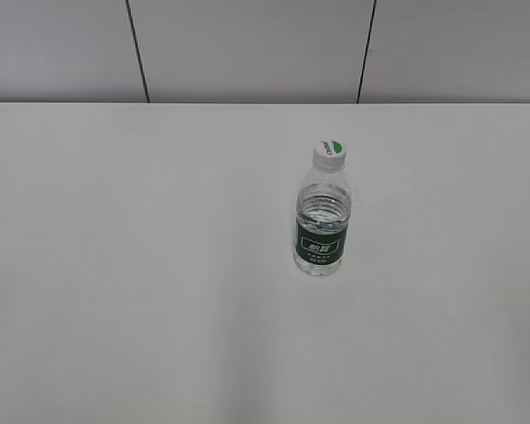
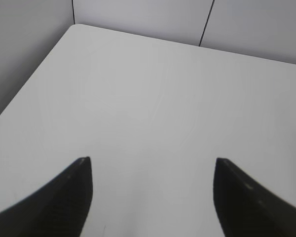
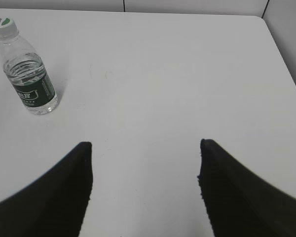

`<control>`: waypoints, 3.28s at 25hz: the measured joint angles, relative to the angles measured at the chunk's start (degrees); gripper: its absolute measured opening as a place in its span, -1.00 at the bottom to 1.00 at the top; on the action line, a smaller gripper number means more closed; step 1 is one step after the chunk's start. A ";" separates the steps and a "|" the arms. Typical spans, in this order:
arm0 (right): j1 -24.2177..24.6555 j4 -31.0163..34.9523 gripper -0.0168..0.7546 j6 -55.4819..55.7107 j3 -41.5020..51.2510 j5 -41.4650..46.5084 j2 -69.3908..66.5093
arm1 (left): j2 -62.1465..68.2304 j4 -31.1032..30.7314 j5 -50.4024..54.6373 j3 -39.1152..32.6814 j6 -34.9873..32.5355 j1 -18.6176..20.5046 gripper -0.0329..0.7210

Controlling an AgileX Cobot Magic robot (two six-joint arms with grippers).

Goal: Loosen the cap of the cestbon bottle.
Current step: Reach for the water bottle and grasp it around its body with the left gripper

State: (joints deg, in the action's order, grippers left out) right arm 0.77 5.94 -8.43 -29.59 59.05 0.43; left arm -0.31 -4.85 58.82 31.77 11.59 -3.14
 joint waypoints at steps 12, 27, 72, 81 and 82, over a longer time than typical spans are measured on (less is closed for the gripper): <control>0.00 0.00 0.38 0.00 0.00 0.00 0.00 | 12.05 4.85 -11.40 4.42 -3.49 0.00 0.63; 0.00 0.00 0.38 0.00 0.00 0.00 0.00 | 47.50 18.85 -44.37 4.31 -28.46 -1.10 0.52; 0.00 0.00 0.38 0.00 0.00 0.00 0.00 | 129.20 -57.04 -120.10 26.52 15.78 -14.02 0.14; 0.00 0.00 0.38 0.00 0.00 0.00 0.00 | 129.48 -57.41 -122.26 26.68 16.12 -15.27 0.26; 0.00 0.00 0.38 0.00 0.00 0.00 0.00 | 129.48 -58.35 -122.95 26.68 16.18 -15.50 0.39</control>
State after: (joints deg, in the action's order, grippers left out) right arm 0.77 5.94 -8.43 -29.59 59.05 0.43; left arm 129.16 -63.20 -64.13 58.45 27.77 -18.64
